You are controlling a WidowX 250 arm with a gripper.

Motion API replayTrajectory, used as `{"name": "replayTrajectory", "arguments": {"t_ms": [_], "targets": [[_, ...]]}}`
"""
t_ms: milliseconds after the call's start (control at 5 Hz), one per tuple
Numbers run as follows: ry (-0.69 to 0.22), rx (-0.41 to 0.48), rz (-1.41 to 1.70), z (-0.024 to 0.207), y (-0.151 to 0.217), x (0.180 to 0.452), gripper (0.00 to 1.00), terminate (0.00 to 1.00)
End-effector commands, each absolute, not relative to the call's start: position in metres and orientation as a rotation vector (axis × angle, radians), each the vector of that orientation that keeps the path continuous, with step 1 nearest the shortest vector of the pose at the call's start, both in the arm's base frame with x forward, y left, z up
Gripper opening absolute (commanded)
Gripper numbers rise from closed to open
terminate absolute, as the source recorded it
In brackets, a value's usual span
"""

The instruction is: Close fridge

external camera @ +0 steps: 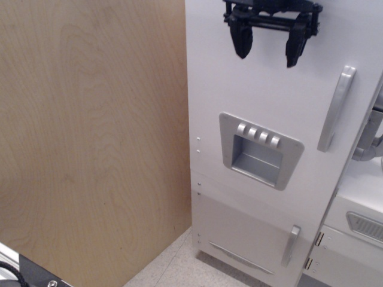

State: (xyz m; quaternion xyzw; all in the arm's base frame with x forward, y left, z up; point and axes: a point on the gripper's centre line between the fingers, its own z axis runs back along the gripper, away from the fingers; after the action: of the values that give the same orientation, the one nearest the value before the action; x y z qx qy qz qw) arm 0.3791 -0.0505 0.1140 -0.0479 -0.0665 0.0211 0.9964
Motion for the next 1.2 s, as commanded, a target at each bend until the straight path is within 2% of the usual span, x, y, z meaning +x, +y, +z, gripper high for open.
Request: {"name": "replayTrajectory", "arguments": {"t_ms": [0, 200, 1000], "targets": [[-0.181, -0.109, 0.025, 0.133, -0.050, 0.382, 1.00, 0.00], [-0.175, -0.117, 0.010, 0.136, -0.050, 0.375, 1.00, 0.00], [-0.210, -0.139, 0.073, 0.147, -0.048, 0.395, 1.00, 0.00]]}}
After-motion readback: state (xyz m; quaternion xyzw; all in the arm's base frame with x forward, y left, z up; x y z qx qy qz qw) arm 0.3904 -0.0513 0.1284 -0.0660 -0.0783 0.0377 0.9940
